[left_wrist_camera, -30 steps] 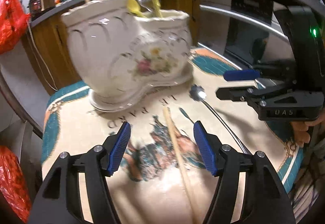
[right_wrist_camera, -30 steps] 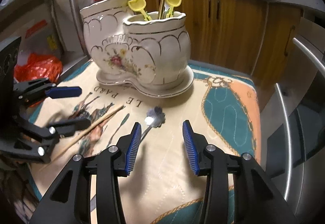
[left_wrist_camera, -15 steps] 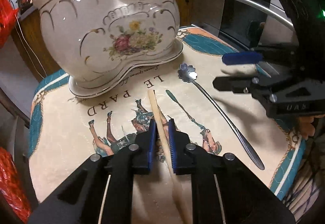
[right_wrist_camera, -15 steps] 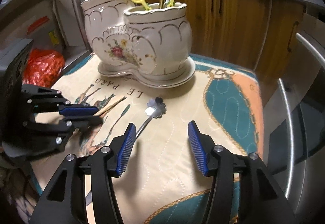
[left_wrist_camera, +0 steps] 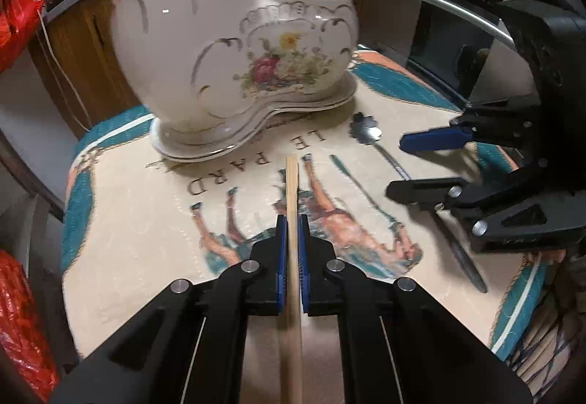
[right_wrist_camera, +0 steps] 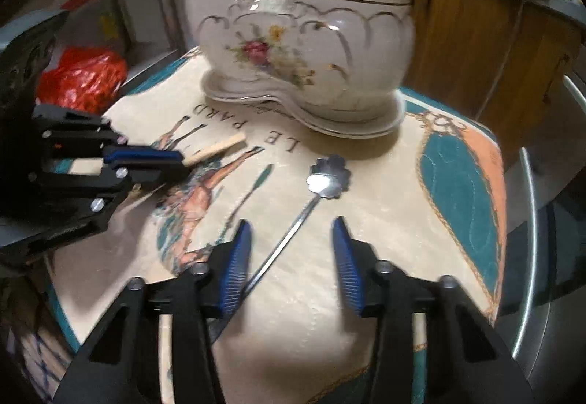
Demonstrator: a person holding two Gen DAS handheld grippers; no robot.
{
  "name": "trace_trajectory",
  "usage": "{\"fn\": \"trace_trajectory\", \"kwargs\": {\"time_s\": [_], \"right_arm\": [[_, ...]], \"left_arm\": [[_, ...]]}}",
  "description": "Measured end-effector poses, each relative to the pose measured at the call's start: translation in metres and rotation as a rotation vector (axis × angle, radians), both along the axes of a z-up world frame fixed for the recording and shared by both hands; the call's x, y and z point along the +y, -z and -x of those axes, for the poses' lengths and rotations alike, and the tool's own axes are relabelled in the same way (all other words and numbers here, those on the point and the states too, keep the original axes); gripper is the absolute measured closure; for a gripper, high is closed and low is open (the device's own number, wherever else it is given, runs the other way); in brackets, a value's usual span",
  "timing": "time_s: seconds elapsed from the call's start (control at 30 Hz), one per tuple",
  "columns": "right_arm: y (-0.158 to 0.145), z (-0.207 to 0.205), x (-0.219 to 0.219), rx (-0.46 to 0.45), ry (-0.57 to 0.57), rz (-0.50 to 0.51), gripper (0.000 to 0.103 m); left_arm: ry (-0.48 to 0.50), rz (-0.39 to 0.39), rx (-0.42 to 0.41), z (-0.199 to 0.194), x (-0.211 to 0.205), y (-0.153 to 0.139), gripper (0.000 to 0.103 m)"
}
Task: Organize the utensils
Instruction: 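Grasp the last chopstick with the left tool while the right tool grasps the silver spoon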
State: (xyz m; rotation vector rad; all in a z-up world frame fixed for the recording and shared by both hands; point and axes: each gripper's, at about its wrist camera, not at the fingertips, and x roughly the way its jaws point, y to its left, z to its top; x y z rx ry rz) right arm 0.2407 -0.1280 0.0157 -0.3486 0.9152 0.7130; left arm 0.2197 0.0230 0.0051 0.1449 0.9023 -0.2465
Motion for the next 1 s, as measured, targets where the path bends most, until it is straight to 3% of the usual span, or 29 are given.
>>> {"fn": "trace_trajectory", "kwargs": {"time_s": [0.03, 0.1, 0.33, 0.43, 0.63, 0.87, 1.0], "right_arm": [[-0.002, 0.001, 0.002, 0.01, -0.026, 0.012, 0.08], [-0.003, 0.001, 0.007, 0.029, -0.078, 0.052, 0.088], [-0.008, -0.002, 0.011, 0.084, -0.193, 0.222, 0.098], [-0.009, -0.003, 0.011, 0.115, -0.192, 0.267, 0.098], [-0.01, -0.022, 0.012, 0.23, -0.138, 0.302, 0.096], [-0.007, -0.03, 0.027, 0.305, -0.158, 0.403, 0.096], [-0.005, -0.029, 0.047, 0.29, -0.184, 0.466, 0.096]], "left_arm": [[-0.003, 0.004, 0.004, -0.001, 0.002, 0.0, 0.097], [-0.018, 0.003, 0.004, 0.0, 0.01, -0.001, 0.097], [-0.037, 0.011, 0.014, 0.004, 0.024, -0.002, 0.097], [-0.034, 0.005, 0.025, 0.004, 0.025, 0.0, 0.097], [-0.003, -0.091, 0.052, 0.0, 0.015, 0.001, 0.096], [0.078, -0.204, 0.21, -0.02, 0.002, -0.006, 0.095], [0.094, -0.26, 0.287, -0.031, -0.001, -0.008, 0.081]]}}
